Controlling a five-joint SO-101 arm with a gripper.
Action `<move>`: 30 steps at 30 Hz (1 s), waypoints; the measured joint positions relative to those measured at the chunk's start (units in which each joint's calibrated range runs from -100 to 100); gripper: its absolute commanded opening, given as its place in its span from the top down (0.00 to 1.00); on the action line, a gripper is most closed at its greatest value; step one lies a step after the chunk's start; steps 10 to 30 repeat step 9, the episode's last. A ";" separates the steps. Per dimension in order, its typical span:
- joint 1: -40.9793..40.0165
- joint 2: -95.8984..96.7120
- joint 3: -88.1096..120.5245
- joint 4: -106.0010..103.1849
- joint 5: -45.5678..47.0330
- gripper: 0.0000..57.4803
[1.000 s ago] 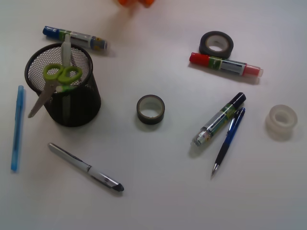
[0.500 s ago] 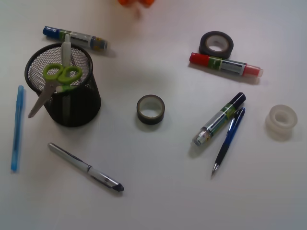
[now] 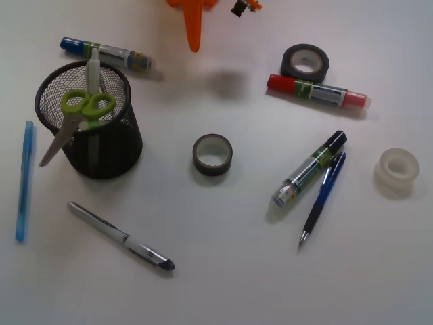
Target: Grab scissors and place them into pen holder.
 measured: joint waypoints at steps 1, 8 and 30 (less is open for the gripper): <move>-0.15 0.00 0.00 0.26 -0.10 0.99; -0.74 -0.09 0.00 0.60 -0.24 0.99; -0.67 -0.09 0.00 0.60 -0.24 0.99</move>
